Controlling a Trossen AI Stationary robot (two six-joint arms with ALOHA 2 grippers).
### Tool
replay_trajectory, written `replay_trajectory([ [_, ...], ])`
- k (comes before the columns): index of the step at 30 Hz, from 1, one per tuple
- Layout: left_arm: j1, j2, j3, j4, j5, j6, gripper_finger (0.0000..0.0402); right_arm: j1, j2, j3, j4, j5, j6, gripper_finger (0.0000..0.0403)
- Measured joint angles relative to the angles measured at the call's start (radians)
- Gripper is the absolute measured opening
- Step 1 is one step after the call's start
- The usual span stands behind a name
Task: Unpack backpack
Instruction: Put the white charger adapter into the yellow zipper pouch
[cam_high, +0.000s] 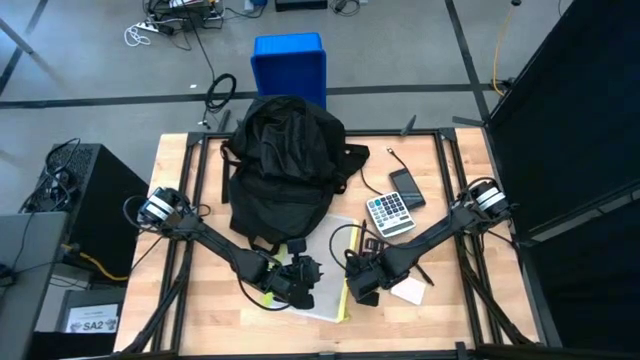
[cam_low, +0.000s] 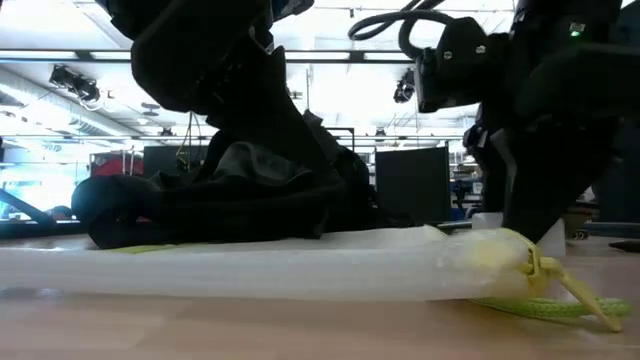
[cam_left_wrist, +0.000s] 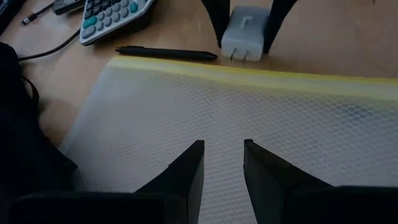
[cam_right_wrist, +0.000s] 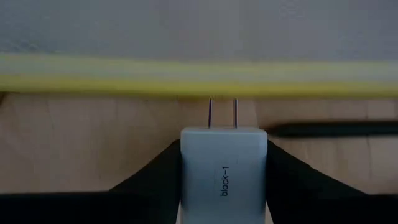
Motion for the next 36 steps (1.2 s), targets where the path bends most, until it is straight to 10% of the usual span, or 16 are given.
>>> replay_trajectory([
  [36,-0.015,-0.073,0.000,-0.128,0.057,-0.045,0.0087,-0.077,0.005,0.000,0.398,-0.071,-0.094,0.0152],
])
